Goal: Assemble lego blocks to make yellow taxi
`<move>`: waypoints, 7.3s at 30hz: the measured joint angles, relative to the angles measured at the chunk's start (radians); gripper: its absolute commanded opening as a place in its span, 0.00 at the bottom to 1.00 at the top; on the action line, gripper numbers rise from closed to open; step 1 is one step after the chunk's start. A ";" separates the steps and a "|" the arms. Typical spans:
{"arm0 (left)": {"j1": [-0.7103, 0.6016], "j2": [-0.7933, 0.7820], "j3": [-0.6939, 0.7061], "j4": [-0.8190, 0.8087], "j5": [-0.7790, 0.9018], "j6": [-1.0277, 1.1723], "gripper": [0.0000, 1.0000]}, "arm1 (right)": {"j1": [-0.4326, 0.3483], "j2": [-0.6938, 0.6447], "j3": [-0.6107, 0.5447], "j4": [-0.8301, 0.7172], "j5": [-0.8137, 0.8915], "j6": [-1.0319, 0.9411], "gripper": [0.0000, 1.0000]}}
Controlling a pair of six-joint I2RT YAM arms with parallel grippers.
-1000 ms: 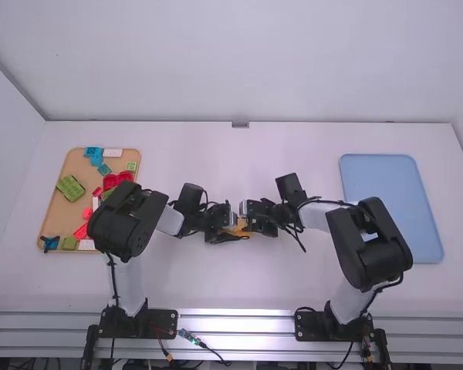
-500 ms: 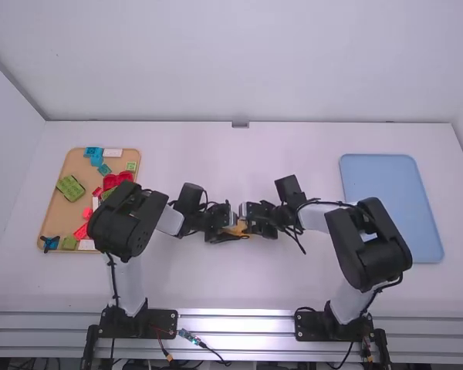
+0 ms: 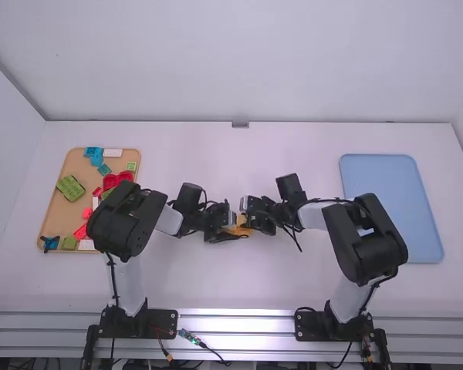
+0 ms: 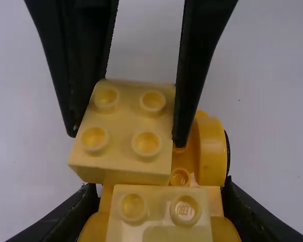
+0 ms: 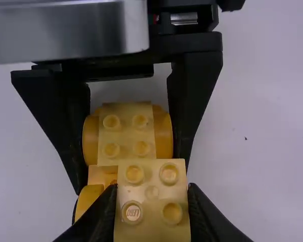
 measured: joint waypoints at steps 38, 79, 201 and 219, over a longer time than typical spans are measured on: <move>-0.002 0.000 -0.003 0.044 -0.027 -0.027 0.33 | 0.038 -0.035 0.000 -0.027 -0.003 -0.015 0.58; -0.002 0.000 -0.003 0.039 -0.024 -0.042 0.32 | -0.019 0.064 0.008 0.069 -0.161 0.061 0.00; 0.584 -0.492 0.457 -1.269 -1.031 -0.937 0.99 | -0.151 -0.370 0.008 0.011 0.492 0.637 1.00; 0.593 -0.496 0.227 -0.978 -1.160 -0.912 0.70 | -0.173 -0.370 0.037 0.073 0.492 0.653 1.00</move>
